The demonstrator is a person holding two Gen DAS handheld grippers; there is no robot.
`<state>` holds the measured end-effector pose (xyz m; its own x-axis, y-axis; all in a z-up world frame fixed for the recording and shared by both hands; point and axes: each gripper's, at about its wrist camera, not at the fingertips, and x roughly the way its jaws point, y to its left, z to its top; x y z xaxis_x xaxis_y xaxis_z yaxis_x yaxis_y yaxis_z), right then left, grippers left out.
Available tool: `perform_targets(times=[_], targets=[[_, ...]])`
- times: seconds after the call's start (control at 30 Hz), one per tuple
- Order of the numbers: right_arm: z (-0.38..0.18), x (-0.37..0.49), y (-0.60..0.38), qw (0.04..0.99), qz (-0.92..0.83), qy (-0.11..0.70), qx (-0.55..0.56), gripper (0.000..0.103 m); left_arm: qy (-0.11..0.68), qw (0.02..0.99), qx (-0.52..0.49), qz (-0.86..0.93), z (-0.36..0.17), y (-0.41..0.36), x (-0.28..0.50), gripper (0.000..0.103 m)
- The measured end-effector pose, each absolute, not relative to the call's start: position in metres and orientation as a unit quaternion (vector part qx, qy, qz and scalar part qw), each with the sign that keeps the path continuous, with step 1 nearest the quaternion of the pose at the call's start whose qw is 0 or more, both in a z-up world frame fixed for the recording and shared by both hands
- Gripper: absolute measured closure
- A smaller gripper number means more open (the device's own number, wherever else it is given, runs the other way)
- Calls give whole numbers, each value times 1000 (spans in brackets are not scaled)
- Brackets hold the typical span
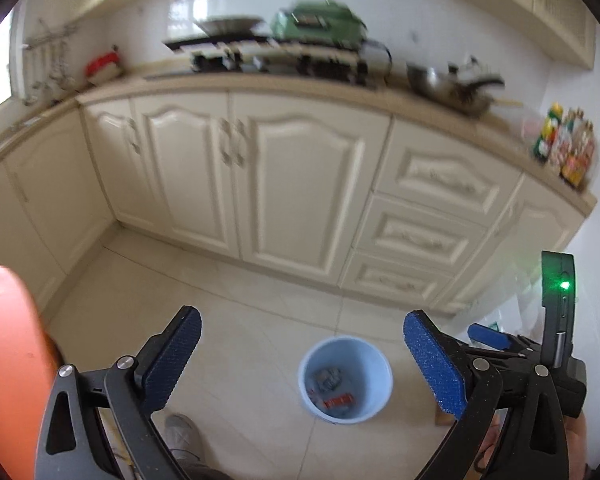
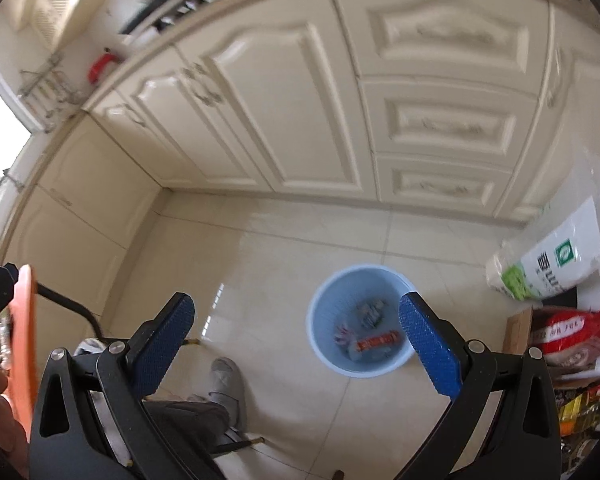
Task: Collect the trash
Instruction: 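Move both open tools back over the orange table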
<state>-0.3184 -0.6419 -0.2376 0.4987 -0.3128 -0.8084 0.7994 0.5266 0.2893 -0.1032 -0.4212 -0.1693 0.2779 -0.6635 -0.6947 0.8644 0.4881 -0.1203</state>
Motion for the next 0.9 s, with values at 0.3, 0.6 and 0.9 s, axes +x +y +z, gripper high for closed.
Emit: perform_targets(times=[0.3,0.6,0.9], targets=[[-136,-239,-544,873,-263,311,266,0,290,857,67,-421,-94,-242,-112,1],[-80,-161,-434,923,-158,294,194,0,255,913,21,-317,-59,-78,-149,1],[-65,-105,-340,942,-65,300,134,0,248,951,3,-185,-63,35,-207,1]])
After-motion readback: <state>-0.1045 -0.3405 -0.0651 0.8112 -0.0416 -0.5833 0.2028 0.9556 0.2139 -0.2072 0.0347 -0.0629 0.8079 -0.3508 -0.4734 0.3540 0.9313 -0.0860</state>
